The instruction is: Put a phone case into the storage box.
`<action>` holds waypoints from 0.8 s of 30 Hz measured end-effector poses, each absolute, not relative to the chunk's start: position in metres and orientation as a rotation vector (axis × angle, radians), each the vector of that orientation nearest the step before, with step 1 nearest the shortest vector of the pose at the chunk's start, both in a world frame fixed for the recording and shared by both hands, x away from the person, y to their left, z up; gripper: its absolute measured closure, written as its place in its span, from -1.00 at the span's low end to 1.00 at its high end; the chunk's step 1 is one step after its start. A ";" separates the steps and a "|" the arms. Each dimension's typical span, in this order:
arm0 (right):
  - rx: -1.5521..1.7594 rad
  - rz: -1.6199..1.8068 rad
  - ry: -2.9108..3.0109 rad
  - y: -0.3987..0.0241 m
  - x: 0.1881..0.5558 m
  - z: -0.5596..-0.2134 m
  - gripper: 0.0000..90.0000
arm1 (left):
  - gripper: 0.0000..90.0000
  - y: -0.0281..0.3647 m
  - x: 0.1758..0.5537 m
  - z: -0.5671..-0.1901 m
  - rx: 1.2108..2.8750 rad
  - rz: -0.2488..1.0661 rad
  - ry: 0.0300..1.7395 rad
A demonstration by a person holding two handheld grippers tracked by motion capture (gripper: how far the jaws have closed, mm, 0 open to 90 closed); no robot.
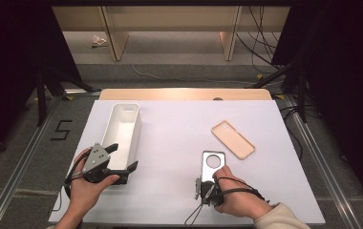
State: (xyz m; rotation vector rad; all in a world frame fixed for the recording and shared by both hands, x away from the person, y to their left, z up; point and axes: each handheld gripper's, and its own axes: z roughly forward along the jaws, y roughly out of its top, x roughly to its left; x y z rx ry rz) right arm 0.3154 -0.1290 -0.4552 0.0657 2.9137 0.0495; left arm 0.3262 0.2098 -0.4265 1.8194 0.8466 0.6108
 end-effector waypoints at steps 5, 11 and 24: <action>0.046 0.036 2.923 -0.128 0.313 -0.456 0.68 | -0.80 0.210 0.326 -0.426 1.818 0.612 0.846; 0.029 0.014 2.935 -0.127 0.311 -0.456 0.81 | -0.80 0.210 0.326 -0.426 1.818 0.611 0.846; 0.016 0.031 2.928 -0.127 0.311 -0.456 0.92 | -0.80 0.210 0.326 -0.426 1.814 0.615 0.847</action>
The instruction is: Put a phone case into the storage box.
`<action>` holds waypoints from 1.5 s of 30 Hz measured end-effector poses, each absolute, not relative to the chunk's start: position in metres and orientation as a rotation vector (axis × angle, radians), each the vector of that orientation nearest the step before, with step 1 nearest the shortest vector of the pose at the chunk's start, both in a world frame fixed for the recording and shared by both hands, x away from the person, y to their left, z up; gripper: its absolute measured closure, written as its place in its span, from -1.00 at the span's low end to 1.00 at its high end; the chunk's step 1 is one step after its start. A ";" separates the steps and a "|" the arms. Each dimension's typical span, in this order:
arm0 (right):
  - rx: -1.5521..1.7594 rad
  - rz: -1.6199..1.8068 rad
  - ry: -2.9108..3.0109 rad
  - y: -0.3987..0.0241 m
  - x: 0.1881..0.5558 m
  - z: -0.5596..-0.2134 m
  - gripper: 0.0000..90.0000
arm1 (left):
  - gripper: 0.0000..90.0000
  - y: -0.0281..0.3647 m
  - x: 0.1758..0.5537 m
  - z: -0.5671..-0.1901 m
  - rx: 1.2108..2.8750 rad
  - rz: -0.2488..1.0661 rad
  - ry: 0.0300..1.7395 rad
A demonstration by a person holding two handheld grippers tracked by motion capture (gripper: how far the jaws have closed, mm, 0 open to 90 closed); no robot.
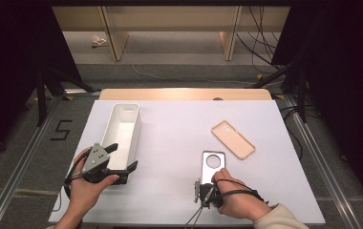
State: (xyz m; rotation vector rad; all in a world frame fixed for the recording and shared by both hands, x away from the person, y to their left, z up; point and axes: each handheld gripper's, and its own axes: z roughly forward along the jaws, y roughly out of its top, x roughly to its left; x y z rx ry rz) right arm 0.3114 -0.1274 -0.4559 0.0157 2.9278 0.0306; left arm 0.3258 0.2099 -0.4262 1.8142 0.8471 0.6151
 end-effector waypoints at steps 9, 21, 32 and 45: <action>0.012 0.052 2.933 -0.129 0.311 -0.456 0.98 | -0.80 0.210 0.326 -0.426 1.814 0.614 0.845; 0.044 0.089 2.912 -0.132 0.311 -0.446 0.99 | -0.80 0.211 0.325 -0.426 1.813 0.615 0.846; 0.060 0.176 2.831 -0.136 0.314 -0.437 0.99 | -0.79 0.211 0.325 -0.425 1.808 0.619 0.847; 0.056 0.381 2.698 -0.141 0.318 -0.427 0.99 | -0.78 0.211 0.324 -0.424 1.804 0.623 0.846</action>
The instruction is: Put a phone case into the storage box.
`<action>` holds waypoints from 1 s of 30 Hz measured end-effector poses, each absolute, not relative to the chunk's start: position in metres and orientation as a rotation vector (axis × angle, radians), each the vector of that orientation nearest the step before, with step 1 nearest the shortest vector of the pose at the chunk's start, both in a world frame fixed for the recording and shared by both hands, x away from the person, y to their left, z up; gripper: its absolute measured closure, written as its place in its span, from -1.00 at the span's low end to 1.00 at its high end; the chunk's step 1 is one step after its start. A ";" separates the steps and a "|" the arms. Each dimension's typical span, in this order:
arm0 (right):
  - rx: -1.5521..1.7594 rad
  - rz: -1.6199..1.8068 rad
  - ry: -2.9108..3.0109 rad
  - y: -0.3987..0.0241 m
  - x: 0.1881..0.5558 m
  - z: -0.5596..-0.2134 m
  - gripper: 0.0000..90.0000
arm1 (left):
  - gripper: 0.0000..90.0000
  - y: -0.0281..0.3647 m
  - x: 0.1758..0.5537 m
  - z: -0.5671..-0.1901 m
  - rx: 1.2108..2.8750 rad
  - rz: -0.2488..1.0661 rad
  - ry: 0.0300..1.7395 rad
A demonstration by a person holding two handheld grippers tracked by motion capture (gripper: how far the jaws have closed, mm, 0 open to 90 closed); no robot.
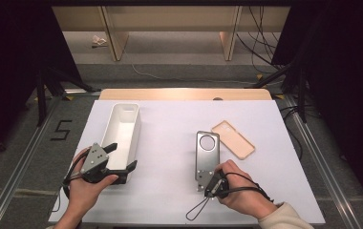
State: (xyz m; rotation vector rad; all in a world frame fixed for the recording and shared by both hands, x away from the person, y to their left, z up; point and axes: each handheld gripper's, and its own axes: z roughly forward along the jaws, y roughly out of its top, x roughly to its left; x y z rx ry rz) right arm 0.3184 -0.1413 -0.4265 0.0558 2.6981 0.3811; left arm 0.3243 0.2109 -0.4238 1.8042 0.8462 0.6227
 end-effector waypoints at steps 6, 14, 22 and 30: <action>0.040 0.469 2.644 -0.146 0.320 -0.424 0.99 | -0.77 0.210 0.324 -0.423 1.807 0.619 0.844; 0.057 0.591 2.600 -0.146 0.318 -0.420 0.99 | -0.73 0.202 0.323 -0.416 1.810 0.613 0.847; 0.066 0.647 2.571 -0.143 0.316 -0.417 0.99 | -0.67 0.174 0.325 -0.398 1.843 0.572 0.840; 0.030 0.663 2.567 -0.137 0.314 -0.417 0.99 | -0.66 0.143 0.342 -0.384 1.856 0.512 0.814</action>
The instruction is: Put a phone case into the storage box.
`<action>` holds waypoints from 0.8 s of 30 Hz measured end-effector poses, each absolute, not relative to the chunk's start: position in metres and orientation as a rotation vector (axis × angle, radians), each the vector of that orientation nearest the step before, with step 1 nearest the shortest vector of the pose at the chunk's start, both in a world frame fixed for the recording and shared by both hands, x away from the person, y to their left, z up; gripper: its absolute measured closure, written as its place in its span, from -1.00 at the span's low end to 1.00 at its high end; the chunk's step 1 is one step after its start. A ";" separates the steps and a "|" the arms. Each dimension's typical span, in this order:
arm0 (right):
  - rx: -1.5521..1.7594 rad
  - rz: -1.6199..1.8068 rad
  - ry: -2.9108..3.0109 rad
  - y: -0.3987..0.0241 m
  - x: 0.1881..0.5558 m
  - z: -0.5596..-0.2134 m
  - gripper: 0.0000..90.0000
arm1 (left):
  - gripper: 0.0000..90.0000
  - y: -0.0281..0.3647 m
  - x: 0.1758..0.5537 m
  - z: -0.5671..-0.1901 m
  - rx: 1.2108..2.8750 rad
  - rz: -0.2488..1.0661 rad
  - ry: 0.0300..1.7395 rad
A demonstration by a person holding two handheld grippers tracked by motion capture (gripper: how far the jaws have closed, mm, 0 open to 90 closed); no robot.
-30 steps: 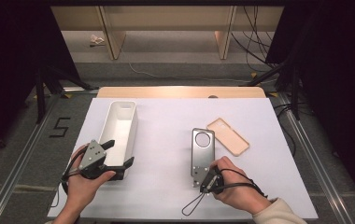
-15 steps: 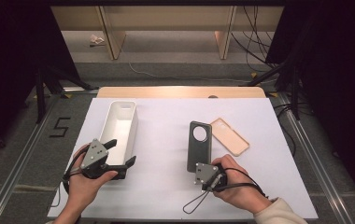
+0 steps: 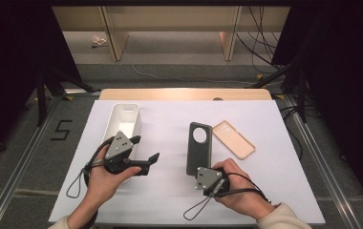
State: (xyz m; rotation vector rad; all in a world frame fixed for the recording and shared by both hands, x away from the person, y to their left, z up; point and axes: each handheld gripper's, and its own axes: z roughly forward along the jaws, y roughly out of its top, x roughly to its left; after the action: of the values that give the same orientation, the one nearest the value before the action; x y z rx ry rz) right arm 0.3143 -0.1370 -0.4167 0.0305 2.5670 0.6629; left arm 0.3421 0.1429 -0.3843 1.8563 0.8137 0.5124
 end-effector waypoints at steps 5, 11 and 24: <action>0.024 0.667 2.560 -0.134 0.313 -0.416 0.99 | -0.65 0.128 0.351 -0.378 1.875 0.495 0.806; 0.017 0.672 2.560 -0.132 0.311 -0.416 0.99 | -0.65 0.117 0.356 -0.376 1.887 0.477 0.809; 0.015 0.670 2.573 -0.129 0.310 -0.419 0.99 | -0.64 0.107 0.363 -0.378 1.898 0.458 0.806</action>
State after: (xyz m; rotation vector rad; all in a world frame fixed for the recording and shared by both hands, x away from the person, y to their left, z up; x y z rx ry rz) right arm 0.3097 -0.1288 -0.4187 0.0146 2.5727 0.6701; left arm 0.3626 0.1074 -0.3776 1.8983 0.8057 0.4575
